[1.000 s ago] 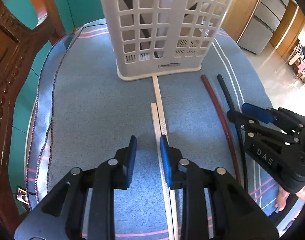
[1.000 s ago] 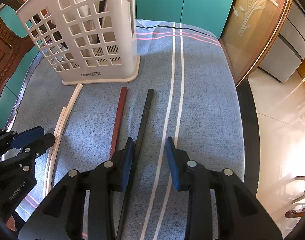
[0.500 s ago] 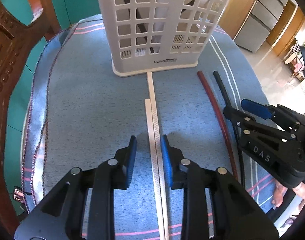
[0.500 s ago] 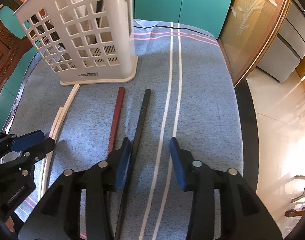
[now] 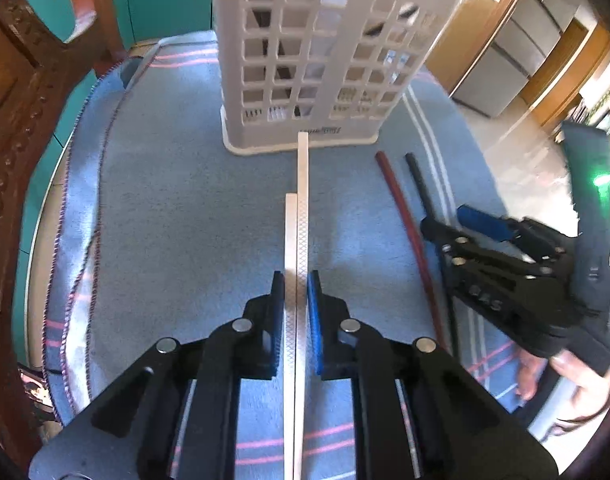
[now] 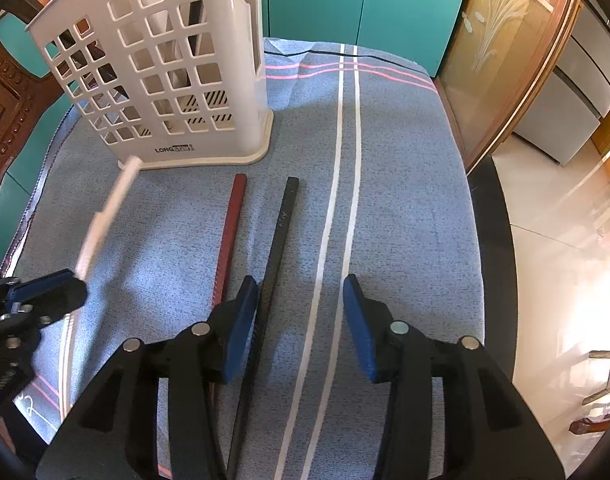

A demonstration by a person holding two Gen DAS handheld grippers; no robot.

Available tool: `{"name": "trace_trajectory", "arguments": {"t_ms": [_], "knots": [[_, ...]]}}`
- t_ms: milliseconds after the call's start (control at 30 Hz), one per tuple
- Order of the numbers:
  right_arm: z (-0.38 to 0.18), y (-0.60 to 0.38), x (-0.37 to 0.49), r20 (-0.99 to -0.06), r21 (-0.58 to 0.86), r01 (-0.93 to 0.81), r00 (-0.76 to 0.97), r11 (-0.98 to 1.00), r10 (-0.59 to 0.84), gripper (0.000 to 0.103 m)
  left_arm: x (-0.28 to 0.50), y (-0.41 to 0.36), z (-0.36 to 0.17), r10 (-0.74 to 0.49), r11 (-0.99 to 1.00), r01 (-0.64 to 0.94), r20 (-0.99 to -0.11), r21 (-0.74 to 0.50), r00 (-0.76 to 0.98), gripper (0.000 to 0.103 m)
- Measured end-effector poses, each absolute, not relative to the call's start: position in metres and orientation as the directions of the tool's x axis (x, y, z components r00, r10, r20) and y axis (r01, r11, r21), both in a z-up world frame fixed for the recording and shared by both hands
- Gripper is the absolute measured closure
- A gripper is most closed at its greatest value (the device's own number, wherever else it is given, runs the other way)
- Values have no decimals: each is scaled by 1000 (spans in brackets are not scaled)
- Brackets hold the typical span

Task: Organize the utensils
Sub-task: 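Close left tool on light wooden chopstick while right tool closes on black chopstick, then lift both held chopsticks into the white holder and open both tools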

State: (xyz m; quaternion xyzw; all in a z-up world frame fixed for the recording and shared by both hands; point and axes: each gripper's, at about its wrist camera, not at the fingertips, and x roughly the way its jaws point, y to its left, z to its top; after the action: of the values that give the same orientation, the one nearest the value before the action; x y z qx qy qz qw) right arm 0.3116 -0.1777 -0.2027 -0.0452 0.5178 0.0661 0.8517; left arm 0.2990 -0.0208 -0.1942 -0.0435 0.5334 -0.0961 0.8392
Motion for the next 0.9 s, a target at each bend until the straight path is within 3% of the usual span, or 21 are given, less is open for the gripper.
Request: {"name": "trace_trajectory", "arguments": {"t_ms": [200,533,833,900], "knots": [[-204,-179,313,-888,-10,-158,455,987,64,56,294,-1,-181,-209,978,70,-872,-199,443,89],[-205,-177,314,-886,-19,-154,460,988,55,55,307,-3,-213,-77,997,23,-917,-74,391,89],[-204,-172,325,-874,-10,-156,481,988,67,56,320,-13,-209,10,1000,-2,-903,10,429,88],[-202,-170,327,-877,5,-169,472,986,86,70,321,-15,-210,16,1000,-5,-903,16,430,88]]}}
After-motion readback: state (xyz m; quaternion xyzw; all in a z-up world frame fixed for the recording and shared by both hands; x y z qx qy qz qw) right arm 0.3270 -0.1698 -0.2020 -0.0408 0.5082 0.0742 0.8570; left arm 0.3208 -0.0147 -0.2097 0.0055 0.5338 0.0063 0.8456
